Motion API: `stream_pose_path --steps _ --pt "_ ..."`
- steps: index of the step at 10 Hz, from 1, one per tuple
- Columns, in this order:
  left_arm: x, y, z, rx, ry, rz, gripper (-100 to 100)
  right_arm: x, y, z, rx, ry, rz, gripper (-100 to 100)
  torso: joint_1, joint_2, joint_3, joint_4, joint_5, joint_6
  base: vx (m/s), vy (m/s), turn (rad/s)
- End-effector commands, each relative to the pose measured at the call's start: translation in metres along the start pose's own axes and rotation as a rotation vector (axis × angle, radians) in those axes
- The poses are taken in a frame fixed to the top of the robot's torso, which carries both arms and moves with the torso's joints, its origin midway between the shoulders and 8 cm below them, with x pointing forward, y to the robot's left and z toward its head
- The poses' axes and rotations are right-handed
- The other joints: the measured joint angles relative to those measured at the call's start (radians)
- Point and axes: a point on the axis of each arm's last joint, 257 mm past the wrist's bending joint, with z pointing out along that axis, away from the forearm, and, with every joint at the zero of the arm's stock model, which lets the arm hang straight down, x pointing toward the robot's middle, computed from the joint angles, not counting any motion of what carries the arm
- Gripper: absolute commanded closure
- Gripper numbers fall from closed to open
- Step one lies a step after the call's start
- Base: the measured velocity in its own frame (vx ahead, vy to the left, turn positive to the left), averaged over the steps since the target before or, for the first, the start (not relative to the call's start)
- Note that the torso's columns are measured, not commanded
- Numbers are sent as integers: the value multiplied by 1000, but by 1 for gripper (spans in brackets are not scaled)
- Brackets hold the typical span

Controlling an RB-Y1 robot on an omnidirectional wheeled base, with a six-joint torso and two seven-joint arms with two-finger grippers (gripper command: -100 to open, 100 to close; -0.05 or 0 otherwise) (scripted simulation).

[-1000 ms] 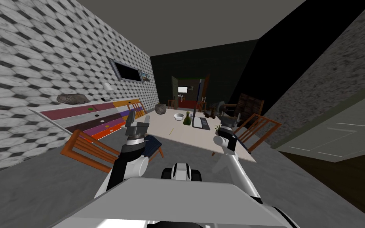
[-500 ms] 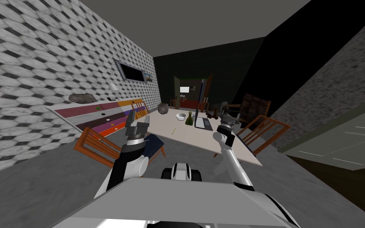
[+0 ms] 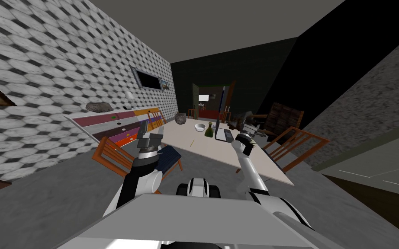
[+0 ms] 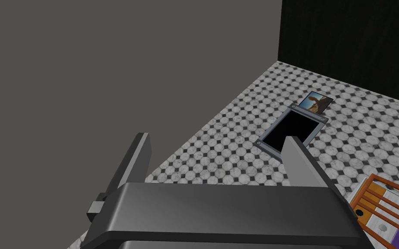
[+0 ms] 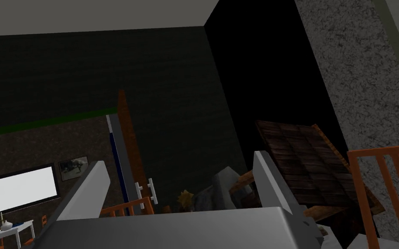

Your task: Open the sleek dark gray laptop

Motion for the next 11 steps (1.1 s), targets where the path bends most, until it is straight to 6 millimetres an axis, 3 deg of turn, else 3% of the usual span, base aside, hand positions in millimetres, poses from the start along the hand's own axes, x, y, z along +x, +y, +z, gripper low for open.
stream_pose_path --steps 1,6,11 --pt "0 0 0 0 0 0 0 -17 0 7 -47 -47 102 -100 1 0 0 0 0 0 3 28 54" --pt "0 0 0 0 0 0 0 -48 -11 15 -133 -138 290 -100 0 0 0 0 0 0 0 23 63" --pt "0 0 0 0 0 0 0 -88 -41 6 -231 -263 509 -100 -1 0 0 0 0 0 2 20 59"
